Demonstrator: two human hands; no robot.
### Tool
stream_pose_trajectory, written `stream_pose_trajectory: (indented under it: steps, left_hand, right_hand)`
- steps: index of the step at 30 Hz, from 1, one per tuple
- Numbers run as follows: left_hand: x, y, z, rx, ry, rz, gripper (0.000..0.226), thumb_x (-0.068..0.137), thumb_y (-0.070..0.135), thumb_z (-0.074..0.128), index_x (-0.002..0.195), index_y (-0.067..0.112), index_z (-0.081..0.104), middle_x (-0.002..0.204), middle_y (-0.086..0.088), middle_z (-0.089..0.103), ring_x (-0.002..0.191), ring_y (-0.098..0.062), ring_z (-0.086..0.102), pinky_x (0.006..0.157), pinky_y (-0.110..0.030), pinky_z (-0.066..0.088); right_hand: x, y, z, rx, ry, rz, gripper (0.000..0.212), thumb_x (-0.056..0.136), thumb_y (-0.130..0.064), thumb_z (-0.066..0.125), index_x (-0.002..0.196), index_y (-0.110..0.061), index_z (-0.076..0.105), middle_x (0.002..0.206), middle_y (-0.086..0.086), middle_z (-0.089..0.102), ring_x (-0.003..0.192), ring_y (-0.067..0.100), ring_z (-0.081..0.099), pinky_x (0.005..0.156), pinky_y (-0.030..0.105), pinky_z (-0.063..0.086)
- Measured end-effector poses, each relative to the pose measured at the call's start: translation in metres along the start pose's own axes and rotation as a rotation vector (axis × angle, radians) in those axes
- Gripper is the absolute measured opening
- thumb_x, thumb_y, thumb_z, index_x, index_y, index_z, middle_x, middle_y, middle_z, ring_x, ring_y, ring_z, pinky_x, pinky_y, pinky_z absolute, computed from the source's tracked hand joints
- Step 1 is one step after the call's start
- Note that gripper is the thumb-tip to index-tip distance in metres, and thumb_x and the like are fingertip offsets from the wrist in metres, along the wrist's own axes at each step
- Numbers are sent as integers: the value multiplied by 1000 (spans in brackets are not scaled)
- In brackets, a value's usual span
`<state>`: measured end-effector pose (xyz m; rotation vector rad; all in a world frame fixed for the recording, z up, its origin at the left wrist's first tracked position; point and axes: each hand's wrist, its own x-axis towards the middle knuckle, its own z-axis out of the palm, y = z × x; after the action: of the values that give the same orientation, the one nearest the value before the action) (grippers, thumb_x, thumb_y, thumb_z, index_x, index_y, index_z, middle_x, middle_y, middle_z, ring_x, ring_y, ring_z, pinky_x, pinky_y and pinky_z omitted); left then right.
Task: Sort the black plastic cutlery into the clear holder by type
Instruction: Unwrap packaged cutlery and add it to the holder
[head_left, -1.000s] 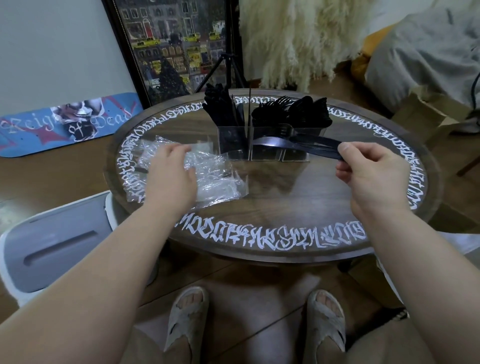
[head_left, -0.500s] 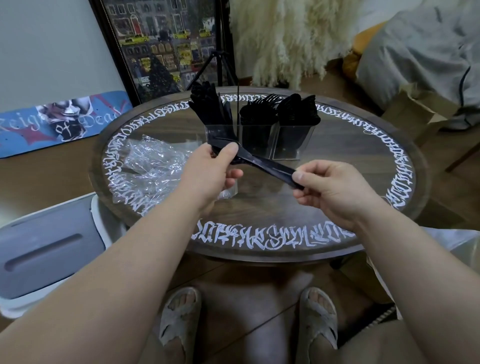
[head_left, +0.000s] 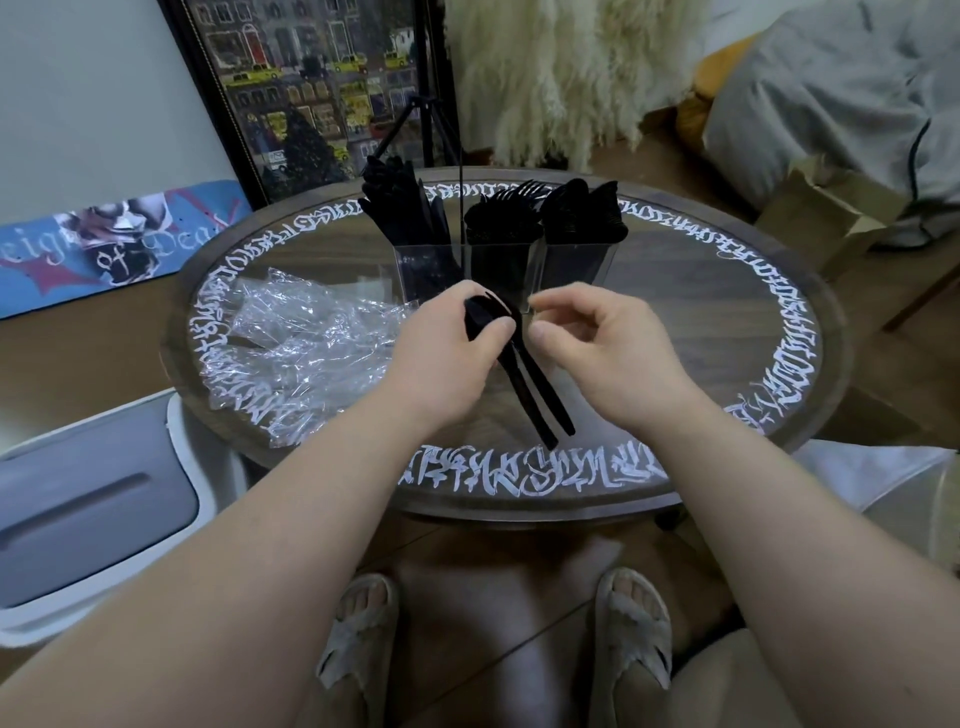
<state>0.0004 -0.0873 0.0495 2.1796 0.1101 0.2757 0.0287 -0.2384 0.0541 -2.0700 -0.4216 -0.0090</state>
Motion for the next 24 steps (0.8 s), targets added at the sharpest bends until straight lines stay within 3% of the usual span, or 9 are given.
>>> stream_pose_trajectory:
  steps: [4, 11, 15, 18, 24]
  left_hand:
    - [-1, -4, 3, 43, -15, 31, 7, 90, 20, 61, 92, 24, 55, 74, 15, 53, 70, -6, 50, 65, -23, 36]
    - [-1, -8, 2, 57, -30, 13, 13, 93, 17, 57, 103, 25, 56, 79, 19, 53, 73, 0, 50, 61, -10, 35]
    - [-2, -7, 0, 35, -62, 13, 19, 93, 13, 54, 108, 25, 58, 83, 18, 55, 78, -4, 51, 65, -12, 36]
    - [-2, -5, -2, 29, -106, 33, 23, 94, 12, 53, 111, 24, 61, 92, 14, 60, 89, -7, 54, 76, -18, 39]
    - [-3, -5, -8, 5, -115, 67, 18, 92, 12, 58, 106, 20, 67, 85, 13, 64, 79, -3, 57, 71, -12, 43]
  right_hand:
    - [4, -2, 8, -1, -16, -56, 17, 87, -10, 64, 96, -22, 73, 75, -17, 65, 66, -7, 56, 67, 8, 41]
    - [7, 0, 16, -34, -3, -63, 11, 86, -15, 67, 87, -24, 71, 70, -17, 62, 63, -4, 54, 65, 11, 41]
    - [4, 0, 18, -72, 16, -98, 20, 85, -13, 63, 83, -33, 66, 72, -14, 65, 66, 2, 59, 66, 15, 47]
    - [3, -1, 19, -87, 35, -120, 22, 85, -13, 62, 86, -34, 66, 74, -12, 66, 68, 5, 59, 67, 16, 48]
    - [4, -1, 19, -60, 64, -121, 17, 86, -14, 66, 82, -31, 67, 70, -19, 62, 66, -3, 56, 65, 7, 43]
